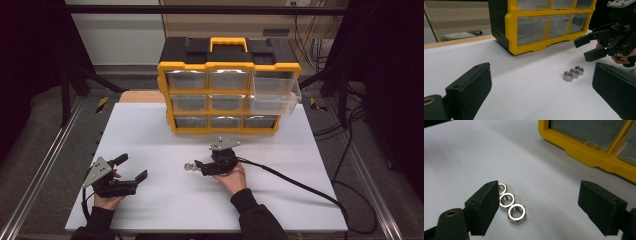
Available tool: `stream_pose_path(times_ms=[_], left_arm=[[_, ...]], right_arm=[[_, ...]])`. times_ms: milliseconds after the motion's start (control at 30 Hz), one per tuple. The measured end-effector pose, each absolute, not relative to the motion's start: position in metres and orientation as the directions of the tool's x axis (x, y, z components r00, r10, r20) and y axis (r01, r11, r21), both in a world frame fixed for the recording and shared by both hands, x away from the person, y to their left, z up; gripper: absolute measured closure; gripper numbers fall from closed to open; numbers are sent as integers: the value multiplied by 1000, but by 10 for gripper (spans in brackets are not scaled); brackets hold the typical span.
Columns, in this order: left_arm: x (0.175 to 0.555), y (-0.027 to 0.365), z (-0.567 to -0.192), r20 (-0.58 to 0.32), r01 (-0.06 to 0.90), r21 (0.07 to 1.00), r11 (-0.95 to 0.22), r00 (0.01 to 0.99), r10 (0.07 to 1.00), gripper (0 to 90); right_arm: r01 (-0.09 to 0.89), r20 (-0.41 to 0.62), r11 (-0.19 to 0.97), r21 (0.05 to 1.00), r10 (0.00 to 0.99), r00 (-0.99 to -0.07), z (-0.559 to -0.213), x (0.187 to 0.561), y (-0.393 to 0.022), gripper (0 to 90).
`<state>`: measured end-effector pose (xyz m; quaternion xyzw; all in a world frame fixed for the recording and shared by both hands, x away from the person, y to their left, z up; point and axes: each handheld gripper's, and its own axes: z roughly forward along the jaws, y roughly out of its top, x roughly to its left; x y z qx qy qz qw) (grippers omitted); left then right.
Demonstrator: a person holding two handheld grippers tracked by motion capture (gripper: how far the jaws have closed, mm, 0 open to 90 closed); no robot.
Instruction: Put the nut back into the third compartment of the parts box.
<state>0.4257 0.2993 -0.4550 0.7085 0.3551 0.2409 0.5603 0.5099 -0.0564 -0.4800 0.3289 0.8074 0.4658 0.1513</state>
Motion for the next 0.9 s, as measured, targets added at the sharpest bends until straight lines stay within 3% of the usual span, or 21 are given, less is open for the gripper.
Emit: stream_pose_path(times_ms=[667, 900], left_arm=[[426, 298, -456, -52, 238, 962, -131, 634, 772, 25], [426, 298, -456, -52, 237, 963, -130, 633, 772, 27]], right_arm=[[434, 116, 450, 780, 577, -808, -497, 508, -50, 584], [420, 96, 472, 775, 569, -817, -498, 507, -45, 633]])
